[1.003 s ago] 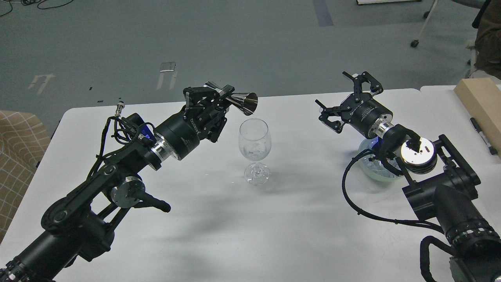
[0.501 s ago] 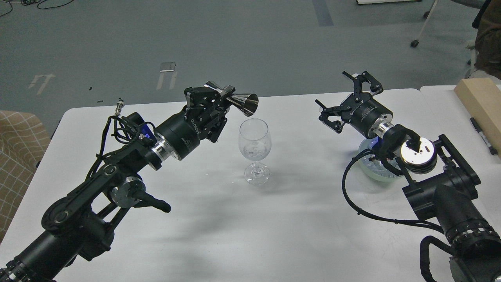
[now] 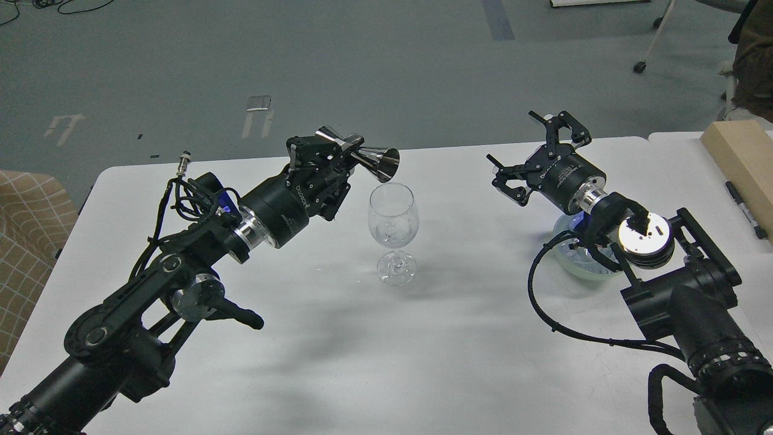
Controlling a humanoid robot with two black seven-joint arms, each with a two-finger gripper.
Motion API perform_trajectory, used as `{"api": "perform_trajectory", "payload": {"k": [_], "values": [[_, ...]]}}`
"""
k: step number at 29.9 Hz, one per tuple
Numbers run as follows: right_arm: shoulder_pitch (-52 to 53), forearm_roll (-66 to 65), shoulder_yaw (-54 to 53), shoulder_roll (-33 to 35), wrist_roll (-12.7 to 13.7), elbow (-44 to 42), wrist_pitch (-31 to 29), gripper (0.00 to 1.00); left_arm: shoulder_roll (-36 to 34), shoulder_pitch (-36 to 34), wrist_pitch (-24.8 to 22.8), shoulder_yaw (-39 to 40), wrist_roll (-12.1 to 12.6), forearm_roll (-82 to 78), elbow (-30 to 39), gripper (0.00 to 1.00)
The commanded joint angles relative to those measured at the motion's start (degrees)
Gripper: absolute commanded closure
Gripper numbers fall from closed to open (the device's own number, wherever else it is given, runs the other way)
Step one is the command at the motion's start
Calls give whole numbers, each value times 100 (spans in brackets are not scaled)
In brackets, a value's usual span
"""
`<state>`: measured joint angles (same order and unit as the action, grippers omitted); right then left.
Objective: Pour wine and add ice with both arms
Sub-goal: 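Rotate the metal cup further upside down over the wine glass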
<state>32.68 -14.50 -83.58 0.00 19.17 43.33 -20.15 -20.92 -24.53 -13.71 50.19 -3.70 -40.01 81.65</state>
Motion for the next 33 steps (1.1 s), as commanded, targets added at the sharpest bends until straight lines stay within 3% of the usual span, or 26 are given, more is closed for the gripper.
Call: {"api": "perform_trajectory", "payload": {"k": [1, 33], "values": [[1, 0, 0, 0, -1, 0, -7, 0, 0, 1, -9, -1, -17, -16, 0, 100], [1, 0, -18, 0, -10, 0, -7, 0, 0, 36, 0, 52, -34, -464, 27, 100]]}}
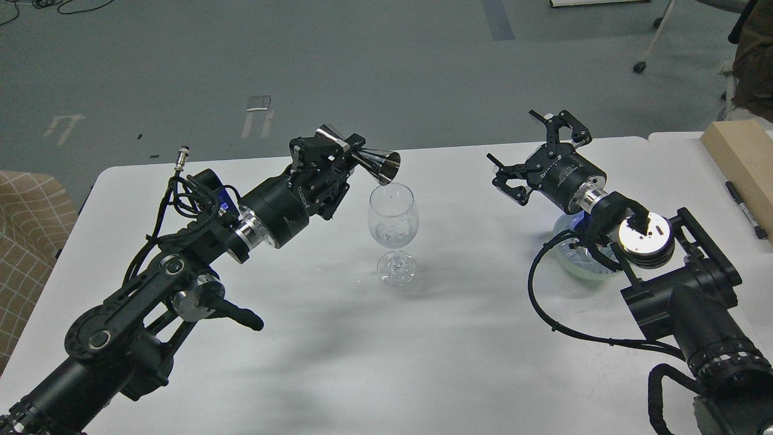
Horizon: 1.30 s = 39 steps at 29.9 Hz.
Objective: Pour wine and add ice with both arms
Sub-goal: 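Rotate the metal cup further upside down over the wine glass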
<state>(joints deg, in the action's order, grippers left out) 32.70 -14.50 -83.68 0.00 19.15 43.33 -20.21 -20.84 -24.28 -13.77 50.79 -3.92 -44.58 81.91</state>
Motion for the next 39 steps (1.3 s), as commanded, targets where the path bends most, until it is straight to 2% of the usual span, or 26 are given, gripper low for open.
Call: {"api": "perform_trajectory", "payload": {"k": [1, 39], "values": [[0, 0, 1, 0, 1, 0, 0, 0, -8, 11, 5, -8, -12, -7, 0, 100], [9, 0, -8, 0, 1, 0, 0, 0, 18, -16, 14, -8, -47, -1255, 53, 100]]}}
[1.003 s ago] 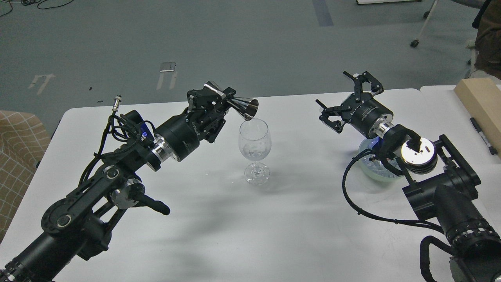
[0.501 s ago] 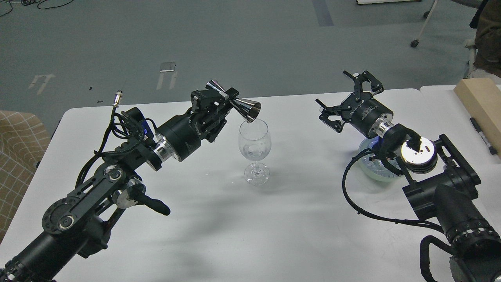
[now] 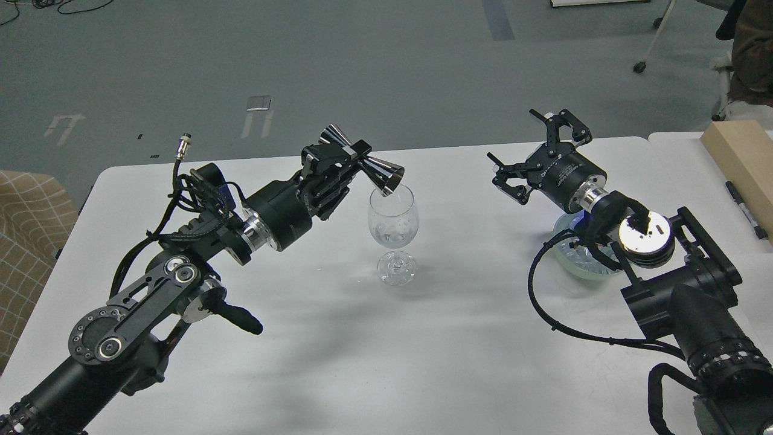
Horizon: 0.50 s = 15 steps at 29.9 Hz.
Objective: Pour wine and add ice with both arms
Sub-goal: 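Rotate the metal cup further upside down over the wine glass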
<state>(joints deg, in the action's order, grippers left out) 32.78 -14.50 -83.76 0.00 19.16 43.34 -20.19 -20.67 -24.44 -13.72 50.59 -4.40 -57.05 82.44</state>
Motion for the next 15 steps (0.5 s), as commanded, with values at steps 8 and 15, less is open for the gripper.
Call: {"api": "perform_trajectory", "payload": {"k": [8, 15], "values": [[0, 0, 0, 0, 0, 7, 6, 0, 54, 36, 1, 73, 44, 281, -18, 100], [0, 0, 0, 0, 0, 7, -2, 0, 37, 36, 18, 82, 62, 870, -62, 100]]}}
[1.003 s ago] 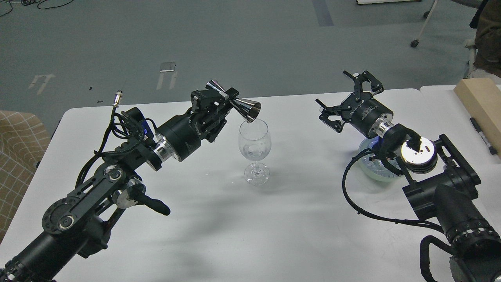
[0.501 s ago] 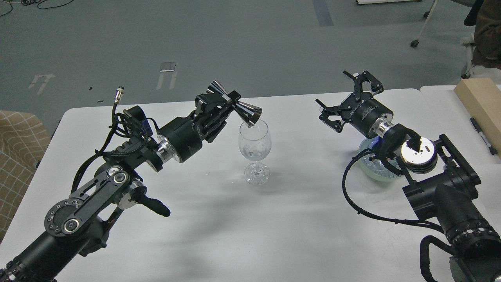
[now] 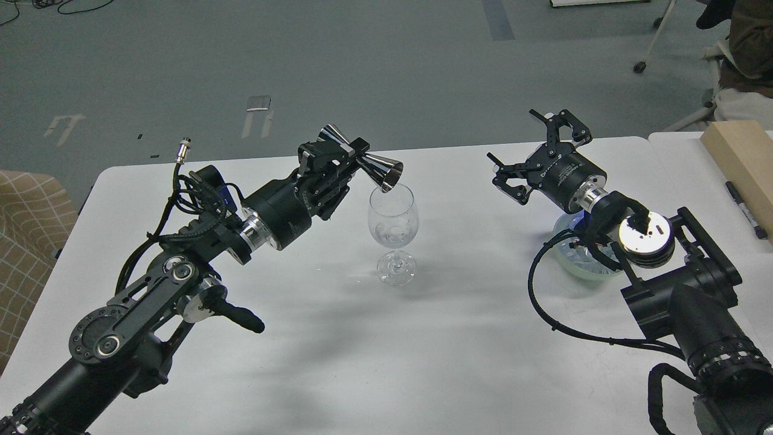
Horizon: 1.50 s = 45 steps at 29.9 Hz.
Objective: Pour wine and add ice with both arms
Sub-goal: 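Rotate the metal cup further upside down over the wine glass, then turn the metal cup upright and pull it back from the glass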
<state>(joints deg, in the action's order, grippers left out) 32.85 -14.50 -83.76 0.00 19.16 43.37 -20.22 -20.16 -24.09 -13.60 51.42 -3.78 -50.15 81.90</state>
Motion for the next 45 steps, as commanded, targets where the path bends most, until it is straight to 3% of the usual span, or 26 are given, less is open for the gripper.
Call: {"api": "perform_trajectory", "payload": {"k": [1, 10, 19, 34, 45], "values": [[-7, 0, 0, 0, 0, 5, 0, 0, -15, 1, 33, 0, -8, 215, -8, 100], [11, 0, 0, 0, 0, 5, 0, 0, -6, 53, 138, 97, -149, 312, -17, 100], [19, 0, 0, 0, 0, 5, 0, 0, -41, 71, 174, 114, -131, 892, -17, 100], [11, 0, 9, 0, 0, 5, 0, 0, -103, 106, 657, 176, -87, 2070, -113, 100], [-7, 0, 9, 0, 0, -4, 9, 0, -59, 519, 885, 790, -70, 3036, -113, 100]]}}
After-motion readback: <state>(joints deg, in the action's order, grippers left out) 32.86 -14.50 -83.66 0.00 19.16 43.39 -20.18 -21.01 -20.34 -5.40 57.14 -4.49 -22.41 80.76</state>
